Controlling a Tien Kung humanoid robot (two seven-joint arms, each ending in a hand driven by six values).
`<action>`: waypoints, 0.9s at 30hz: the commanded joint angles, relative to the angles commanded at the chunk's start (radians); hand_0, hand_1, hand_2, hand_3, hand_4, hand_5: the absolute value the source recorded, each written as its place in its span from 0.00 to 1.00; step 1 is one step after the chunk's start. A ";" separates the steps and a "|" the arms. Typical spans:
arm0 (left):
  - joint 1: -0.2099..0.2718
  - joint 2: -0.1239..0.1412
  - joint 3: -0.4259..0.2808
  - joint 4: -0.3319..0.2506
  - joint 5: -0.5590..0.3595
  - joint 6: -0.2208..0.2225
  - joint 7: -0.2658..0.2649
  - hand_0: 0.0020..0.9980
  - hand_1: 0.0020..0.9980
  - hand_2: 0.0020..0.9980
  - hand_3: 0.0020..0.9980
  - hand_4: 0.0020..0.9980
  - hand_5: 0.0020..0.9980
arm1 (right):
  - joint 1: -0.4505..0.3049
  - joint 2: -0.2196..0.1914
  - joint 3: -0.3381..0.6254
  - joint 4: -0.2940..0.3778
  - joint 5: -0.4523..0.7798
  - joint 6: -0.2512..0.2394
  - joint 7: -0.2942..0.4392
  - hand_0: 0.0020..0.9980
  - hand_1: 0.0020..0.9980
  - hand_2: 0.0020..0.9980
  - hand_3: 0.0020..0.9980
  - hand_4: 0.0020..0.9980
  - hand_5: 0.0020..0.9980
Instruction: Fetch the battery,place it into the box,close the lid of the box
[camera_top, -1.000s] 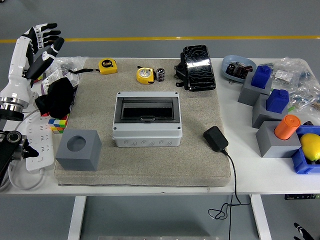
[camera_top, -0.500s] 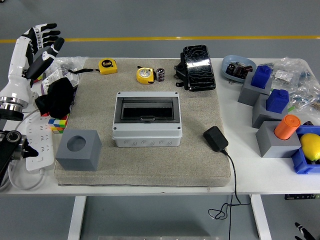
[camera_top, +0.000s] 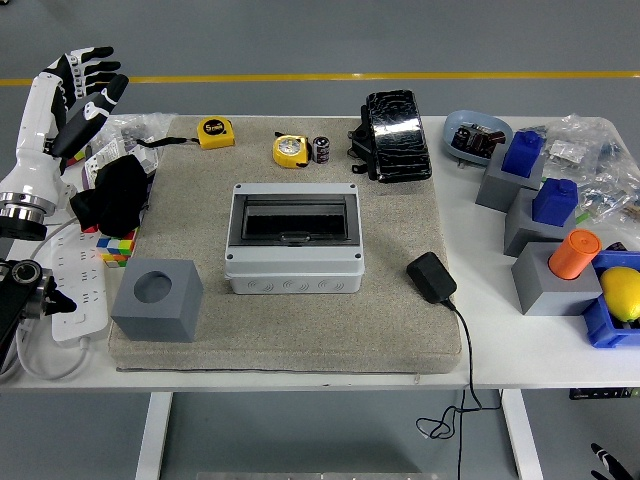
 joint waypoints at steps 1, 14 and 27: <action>0.000 0.000 -0.001 0.000 0.000 0.000 0.000 0.65 0.68 0.71 0.74 1.00 0.77 | 0.000 0.000 0.000 0.000 0.000 0.000 0.000 0.67 0.68 0.68 0.57 1.00 0.49; -0.002 -0.004 -0.015 -0.003 0.008 -0.020 0.016 0.64 0.68 0.69 0.72 1.00 0.77 | 0.004 -0.009 -0.001 0.000 -0.001 0.002 -0.001 0.67 0.68 0.69 0.57 1.00 0.49; 0.010 -0.002 -0.030 -0.016 0.011 -0.019 0.015 0.65 0.68 0.70 0.72 1.00 0.78 | 0.004 -0.006 -0.002 0.000 0.000 0.001 0.000 0.68 0.68 0.69 0.57 1.00 0.49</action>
